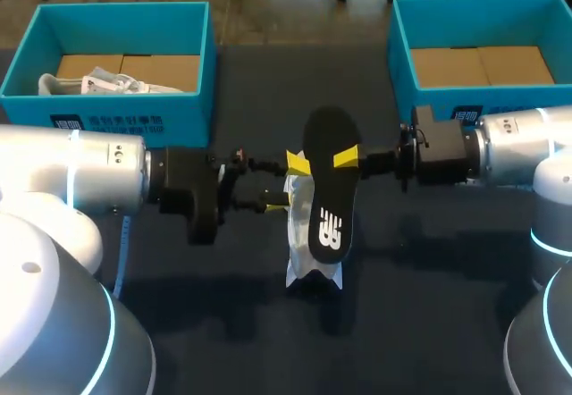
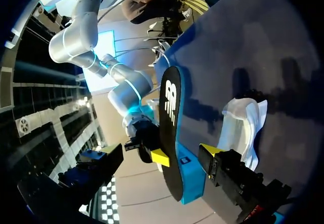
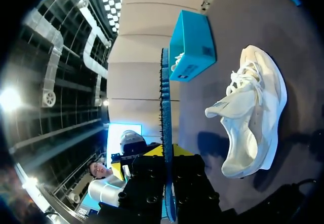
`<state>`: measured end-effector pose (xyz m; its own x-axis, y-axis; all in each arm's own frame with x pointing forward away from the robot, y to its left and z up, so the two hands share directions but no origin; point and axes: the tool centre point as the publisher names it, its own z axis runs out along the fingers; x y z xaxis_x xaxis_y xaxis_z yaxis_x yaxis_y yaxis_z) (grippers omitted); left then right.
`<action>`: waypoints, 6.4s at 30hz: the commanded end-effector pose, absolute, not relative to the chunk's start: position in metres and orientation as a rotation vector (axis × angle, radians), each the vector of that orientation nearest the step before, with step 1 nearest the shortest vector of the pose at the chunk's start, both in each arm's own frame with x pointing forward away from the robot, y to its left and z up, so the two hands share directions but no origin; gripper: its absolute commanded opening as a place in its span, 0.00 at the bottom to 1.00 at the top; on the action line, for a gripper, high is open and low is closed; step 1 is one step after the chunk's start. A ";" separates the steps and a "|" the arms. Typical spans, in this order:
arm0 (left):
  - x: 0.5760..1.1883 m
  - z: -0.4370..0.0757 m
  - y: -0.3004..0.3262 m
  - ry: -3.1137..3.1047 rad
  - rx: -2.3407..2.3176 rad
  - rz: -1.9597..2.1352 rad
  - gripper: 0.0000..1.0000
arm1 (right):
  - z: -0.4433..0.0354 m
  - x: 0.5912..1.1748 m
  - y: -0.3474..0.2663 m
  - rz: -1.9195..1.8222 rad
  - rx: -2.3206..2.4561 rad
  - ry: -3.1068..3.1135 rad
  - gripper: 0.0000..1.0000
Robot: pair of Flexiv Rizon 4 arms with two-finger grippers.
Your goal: Take the shoe out of the shoebox, open the shoe tongue, remove and reinsert the insole, then place the shoe into the shoebox
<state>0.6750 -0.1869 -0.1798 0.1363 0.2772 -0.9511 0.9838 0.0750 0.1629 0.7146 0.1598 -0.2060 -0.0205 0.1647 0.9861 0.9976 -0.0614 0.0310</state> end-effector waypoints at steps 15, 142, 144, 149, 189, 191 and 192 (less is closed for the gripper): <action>0.698 -0.162 -0.196 1.637 1.714 -0.473 1.00 | -0.212 0.710 0.174 -1.188 -1.371 -1.326 0.00; 0.716 -0.145 -0.166 1.711 1.886 -0.476 1.00 | -0.208 0.722 0.184 -1.077 -1.286 -1.400 0.00; 0.715 -0.145 -0.166 1.685 1.865 -0.487 1.00 | -0.207 0.721 0.185 -1.072 -1.284 -1.401 0.00; 0.718 -0.149 -0.162 1.647 1.809 -0.594 1.00 | -0.206 0.719 0.184 -1.073 -1.283 -1.398 0.00; 0.717 -0.158 -0.132 1.250 1.476 -0.957 1.00 | -0.204 0.709 0.183 -1.168 -1.255 -1.331 0.00; 0.717 -0.158 -0.132 1.250 1.476 -0.957 1.00 | -0.206 0.708 0.182 -1.163 -1.257 -1.328 0.00; 0.717 -0.158 -0.132 1.250 1.476 -0.957 1.00 | -0.206 0.708 0.181 -1.174 -1.266 -1.318 0.00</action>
<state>0.7177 -0.1322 -0.1553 0.1692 0.2819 -0.9444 0.9855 -0.0357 0.1659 0.7098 0.1817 -0.2054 -0.0352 0.1106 0.9932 0.9992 0.0240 0.0327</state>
